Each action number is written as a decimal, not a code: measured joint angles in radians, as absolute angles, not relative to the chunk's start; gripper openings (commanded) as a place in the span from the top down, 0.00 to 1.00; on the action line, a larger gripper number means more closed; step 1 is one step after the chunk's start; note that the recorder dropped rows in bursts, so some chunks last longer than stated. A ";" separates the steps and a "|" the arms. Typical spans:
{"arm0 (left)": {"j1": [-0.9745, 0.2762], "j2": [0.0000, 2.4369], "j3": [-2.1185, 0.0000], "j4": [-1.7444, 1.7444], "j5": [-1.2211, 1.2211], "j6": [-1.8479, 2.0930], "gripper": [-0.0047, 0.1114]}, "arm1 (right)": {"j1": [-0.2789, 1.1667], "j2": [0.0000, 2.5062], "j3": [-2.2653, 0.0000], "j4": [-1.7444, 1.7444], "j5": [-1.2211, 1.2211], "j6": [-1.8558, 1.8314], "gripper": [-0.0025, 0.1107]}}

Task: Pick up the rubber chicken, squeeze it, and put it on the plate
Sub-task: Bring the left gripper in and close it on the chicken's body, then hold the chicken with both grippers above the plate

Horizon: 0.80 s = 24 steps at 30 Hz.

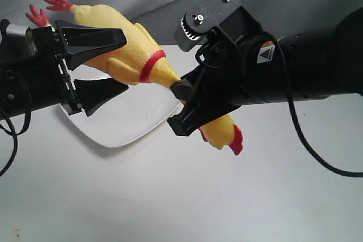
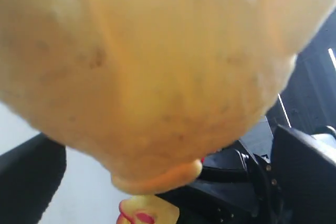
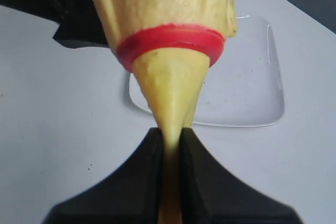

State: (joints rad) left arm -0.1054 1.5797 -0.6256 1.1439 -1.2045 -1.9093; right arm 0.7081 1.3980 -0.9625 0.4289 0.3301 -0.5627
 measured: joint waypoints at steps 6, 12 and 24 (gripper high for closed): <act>-0.105 1.581 -0.628 1.118 -1.209 -1.876 0.06 | 0.716 1.398 -0.963 0.436 0.345 -0.563 0.98; -0.105 1.581 -0.628 1.116 -1.209 -1.866 0.22 | 0.741 1.398 -0.963 0.436 0.350 -0.563 0.98; -0.105 1.581 -0.628 1.113 -1.190 -1.792 0.95 | 0.747 1.398 -0.963 0.440 0.359 -0.565 0.98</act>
State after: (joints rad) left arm -0.1054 1.5812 -0.6279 1.1130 -1.1901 -1.7919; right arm 0.7468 1.3980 -0.9625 0.4396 0.3590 -0.5649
